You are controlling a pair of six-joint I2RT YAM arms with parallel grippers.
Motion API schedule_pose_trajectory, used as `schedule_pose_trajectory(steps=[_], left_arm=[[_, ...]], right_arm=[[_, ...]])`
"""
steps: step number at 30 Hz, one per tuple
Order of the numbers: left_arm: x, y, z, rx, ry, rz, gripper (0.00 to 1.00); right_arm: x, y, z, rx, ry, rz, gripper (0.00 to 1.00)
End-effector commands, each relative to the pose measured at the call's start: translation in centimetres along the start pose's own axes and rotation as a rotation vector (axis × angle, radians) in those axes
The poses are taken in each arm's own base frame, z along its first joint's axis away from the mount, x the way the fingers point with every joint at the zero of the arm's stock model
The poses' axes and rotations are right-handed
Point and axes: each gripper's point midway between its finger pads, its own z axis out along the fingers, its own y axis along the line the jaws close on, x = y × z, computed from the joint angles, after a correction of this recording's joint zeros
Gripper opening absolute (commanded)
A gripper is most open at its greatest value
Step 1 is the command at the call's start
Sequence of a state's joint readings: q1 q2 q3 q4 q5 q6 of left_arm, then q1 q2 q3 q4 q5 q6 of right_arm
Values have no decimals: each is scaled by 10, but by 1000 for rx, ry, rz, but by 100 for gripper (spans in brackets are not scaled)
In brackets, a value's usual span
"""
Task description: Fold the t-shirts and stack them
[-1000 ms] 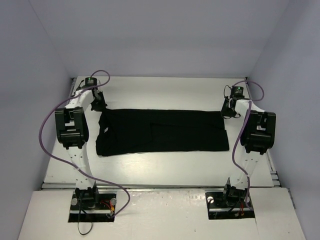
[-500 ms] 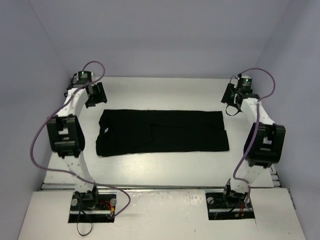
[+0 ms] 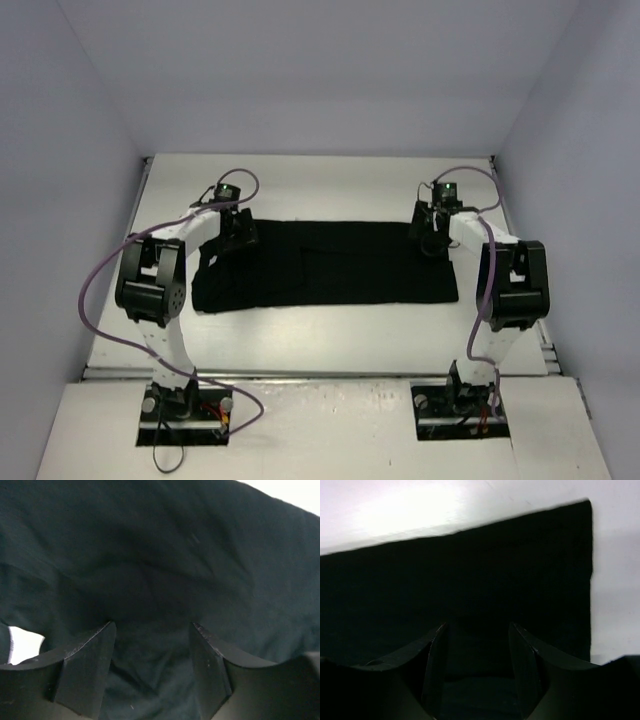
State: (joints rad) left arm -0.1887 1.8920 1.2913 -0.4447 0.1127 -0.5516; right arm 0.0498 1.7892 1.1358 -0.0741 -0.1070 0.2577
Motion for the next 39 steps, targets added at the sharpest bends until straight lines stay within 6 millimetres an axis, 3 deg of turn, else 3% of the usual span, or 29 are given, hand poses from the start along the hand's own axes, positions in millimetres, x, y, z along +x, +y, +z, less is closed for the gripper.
schedule_pose_trajectory(steps=[1,3,4,7,9,13,15,18,22,26,31,34,36,39], left_arm=[[-7,39,18,-109,-14,-96,56],[-6,49,23,-127,3,-101,56],[-9,55,25,-137,2,-103,56],[-20,61,23,-148,-16,-61,56],[-31,56,13,-138,-43,-35,56],[-60,26,-38,-81,-149,26,60],[-63,17,-60,-92,-193,38,62],[-53,12,-69,-117,-212,20,65],[-29,16,-40,-161,-137,-7,66],[-23,25,-4,-225,-66,-4,66],[-40,32,25,-276,-23,13,66],[-62,29,35,-299,-22,46,66],[-66,33,49,-321,10,82,65],[-104,21,50,-300,-35,140,65]], right_arm=[[5,-33,13,104,-16,31,48],[13,-41,18,125,1,40,47],[15,-55,19,151,7,64,47],[9,-78,13,219,-15,79,47],[-5,-73,2,214,-57,57,48],[-28,-48,-23,170,-123,7,48],[-32,-30,-32,129,-137,-23,49],[-29,-17,-37,101,-137,-51,51],[-13,-11,-25,94,-89,-86,52],[13,-11,-1,101,-14,-81,51],[53,-2,19,97,71,-60,51],[75,9,14,112,95,-53,51],[101,19,6,132,128,-32,51],[147,43,-8,136,177,-3,51]])
